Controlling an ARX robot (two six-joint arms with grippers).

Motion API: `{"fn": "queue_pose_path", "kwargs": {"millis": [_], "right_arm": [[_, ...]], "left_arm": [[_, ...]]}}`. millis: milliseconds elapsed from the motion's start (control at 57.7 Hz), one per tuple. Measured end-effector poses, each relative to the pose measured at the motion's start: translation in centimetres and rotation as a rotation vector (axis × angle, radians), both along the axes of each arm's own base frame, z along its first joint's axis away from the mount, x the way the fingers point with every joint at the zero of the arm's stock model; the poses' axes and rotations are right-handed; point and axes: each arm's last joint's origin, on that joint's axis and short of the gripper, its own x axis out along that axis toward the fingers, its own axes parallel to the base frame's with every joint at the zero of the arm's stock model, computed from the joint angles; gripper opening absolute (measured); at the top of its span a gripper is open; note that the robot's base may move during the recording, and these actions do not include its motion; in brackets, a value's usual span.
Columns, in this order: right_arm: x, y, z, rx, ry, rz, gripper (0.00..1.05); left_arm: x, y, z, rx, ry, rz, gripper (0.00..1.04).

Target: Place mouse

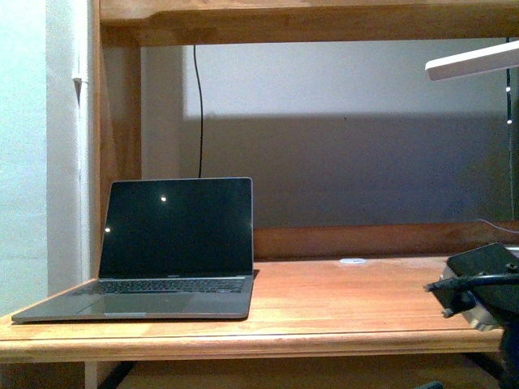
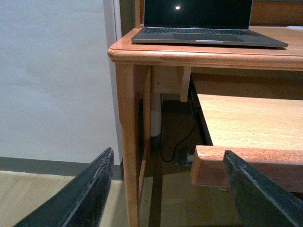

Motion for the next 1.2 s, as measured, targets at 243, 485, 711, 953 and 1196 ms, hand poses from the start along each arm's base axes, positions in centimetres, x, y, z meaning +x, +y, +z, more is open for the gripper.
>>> {"fn": "queue_pose_path", "kwargs": {"millis": [243,485,711,953,1196], "right_arm": [[2.4,-0.6,-0.7,-0.057,0.108,-0.053,0.97],[2.8,-0.8,-1.8,-0.087,0.201,-0.048,0.97],[3.2,-0.6,-2.0,-0.073,0.246,-0.049,0.97],[3.8,-0.3,-1.8,-0.033,0.282,-0.039,0.88],[4.0,-0.8,-1.6,0.002,0.295,-0.048,0.57]], "left_arm": [[0.0,0.0,0.0,0.000,0.000,0.000,0.97],[0.0,0.0,0.0,0.000,0.000,0.000,0.97],[0.0,0.0,0.0,0.000,0.000,0.000,0.97],[0.0,0.0,0.0,0.000,0.000,0.000,0.97],[0.0,0.0,0.0,0.000,0.000,0.000,0.97]]}}
